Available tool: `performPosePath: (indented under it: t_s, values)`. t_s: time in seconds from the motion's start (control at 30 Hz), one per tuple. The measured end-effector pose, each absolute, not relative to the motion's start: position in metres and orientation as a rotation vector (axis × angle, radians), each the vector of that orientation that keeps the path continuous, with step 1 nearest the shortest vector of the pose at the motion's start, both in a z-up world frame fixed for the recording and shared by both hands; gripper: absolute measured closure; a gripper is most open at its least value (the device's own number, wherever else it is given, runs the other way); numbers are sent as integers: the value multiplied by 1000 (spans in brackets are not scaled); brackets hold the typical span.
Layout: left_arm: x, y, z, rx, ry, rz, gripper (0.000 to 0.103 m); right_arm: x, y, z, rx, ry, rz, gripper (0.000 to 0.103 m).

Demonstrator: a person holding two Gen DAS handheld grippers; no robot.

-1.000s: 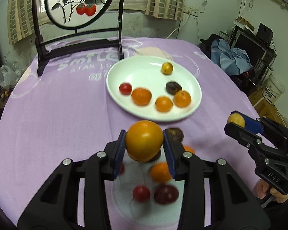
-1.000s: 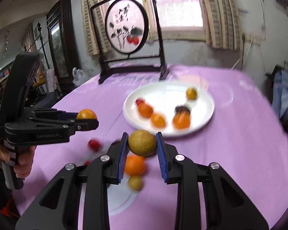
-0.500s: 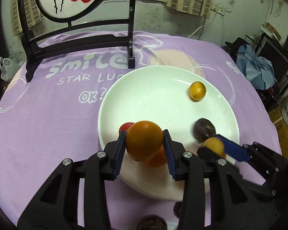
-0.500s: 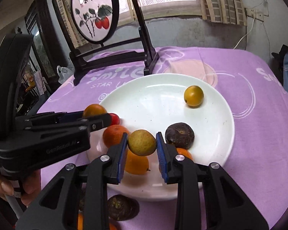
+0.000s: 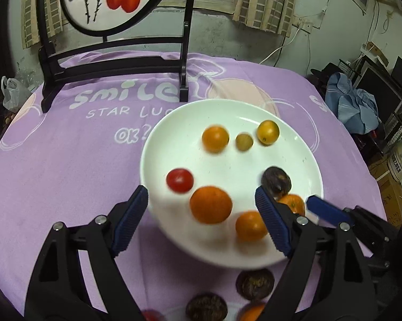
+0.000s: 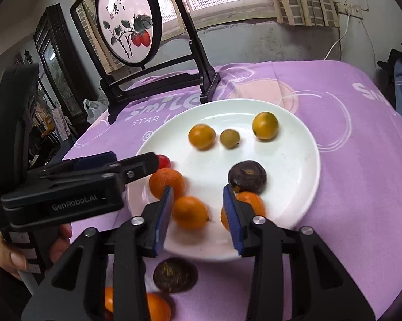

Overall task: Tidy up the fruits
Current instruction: 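Place both fruits on the white plate and open both tools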

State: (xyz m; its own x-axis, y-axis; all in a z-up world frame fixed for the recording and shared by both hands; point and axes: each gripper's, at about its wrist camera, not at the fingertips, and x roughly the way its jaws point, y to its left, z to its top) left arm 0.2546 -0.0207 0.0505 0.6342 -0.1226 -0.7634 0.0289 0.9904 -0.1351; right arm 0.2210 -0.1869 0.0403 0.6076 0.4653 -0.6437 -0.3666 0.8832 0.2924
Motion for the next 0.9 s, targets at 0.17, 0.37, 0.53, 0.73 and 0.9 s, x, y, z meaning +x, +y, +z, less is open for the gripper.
performPosePath:
  t_s: [0.17, 0.37, 0.53, 0.73, 0.9]
  values:
    - [214, -1, 57, -135, 882, -81, 14, 182, -198, 43, 89, 772, 471, 56]
    - [152, 18, 57, -135, 846, -56, 13, 133, -193, 33, -44, 795, 478, 53]
    - [116, 26, 41, -113, 871, -23, 13, 106, -172, 9, -181, 859, 490, 53]
    - [88, 30, 25, -122, 887, -44, 13, 94, -153, -2, -253, 880, 486, 53]
    - [68, 25, 15, -127, 923, -109, 13, 94, -137, -13, -284, 907, 529, 53]
